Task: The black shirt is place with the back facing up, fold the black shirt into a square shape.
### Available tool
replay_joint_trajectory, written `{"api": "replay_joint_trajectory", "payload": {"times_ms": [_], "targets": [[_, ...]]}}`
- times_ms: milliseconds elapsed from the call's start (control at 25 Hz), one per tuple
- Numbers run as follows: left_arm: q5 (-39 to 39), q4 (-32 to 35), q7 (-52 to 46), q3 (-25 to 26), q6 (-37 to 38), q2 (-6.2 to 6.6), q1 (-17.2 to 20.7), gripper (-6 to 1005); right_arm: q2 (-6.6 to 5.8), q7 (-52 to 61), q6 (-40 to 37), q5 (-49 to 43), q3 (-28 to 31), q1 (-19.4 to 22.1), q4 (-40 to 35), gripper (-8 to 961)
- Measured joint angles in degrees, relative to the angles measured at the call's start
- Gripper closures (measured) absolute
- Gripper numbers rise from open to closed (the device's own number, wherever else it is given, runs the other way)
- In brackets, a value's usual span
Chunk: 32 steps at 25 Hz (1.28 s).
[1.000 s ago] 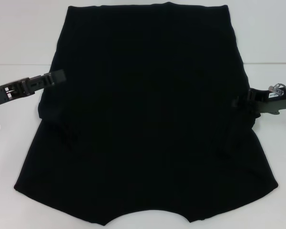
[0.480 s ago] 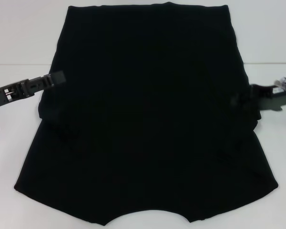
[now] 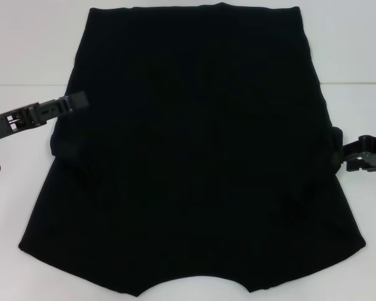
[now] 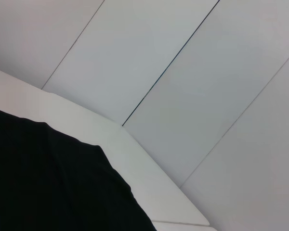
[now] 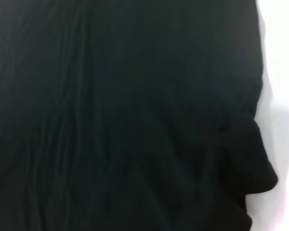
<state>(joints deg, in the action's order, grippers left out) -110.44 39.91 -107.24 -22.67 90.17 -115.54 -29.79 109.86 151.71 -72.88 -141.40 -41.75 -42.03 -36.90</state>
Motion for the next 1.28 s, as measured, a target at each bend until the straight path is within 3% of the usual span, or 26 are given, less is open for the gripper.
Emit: {"api": "replay_joint_trajectory", "payload": {"times_ms": [240,360,400,640,1080,1280], "targets": [[0.56,-0.08,-0.36,-0.01,0.00,-0.07,-0.08,509,0.50,-0.59,2.30,-0.04,-0.16,0.97,0.60,530],[1.14,-0.15,-0.36,0.00,0.00,-0.06,-0.06,509,1.98,-1.51,5.64,0.32,0.00,1.18,0.82,529],[1.24,-0.15,-0.37,0.01,-0.01,-0.05,-0.05,509,3.14,-2.20,8.06,0.44,-0.06,1.16,0.85,529],[2.10,-1.11,-0.41,0.00,0.00,0.36,-0.10,509,5.28,-3.62,13.15,1.93,0.05,0.10,1.44,530],[2.77,-1.59,-0.04,0.08,-0.59,0.60,-0.03,510,5.24,-7.09,19.55,8.20,-0.17,-4.62,3.39,529],[2.75,-1.59,-1.06,0.08,-0.15,0.74,0.38,510,3.84,-7.78,13.80,7.75,-0.31,-6.46,3.29,531]]}}
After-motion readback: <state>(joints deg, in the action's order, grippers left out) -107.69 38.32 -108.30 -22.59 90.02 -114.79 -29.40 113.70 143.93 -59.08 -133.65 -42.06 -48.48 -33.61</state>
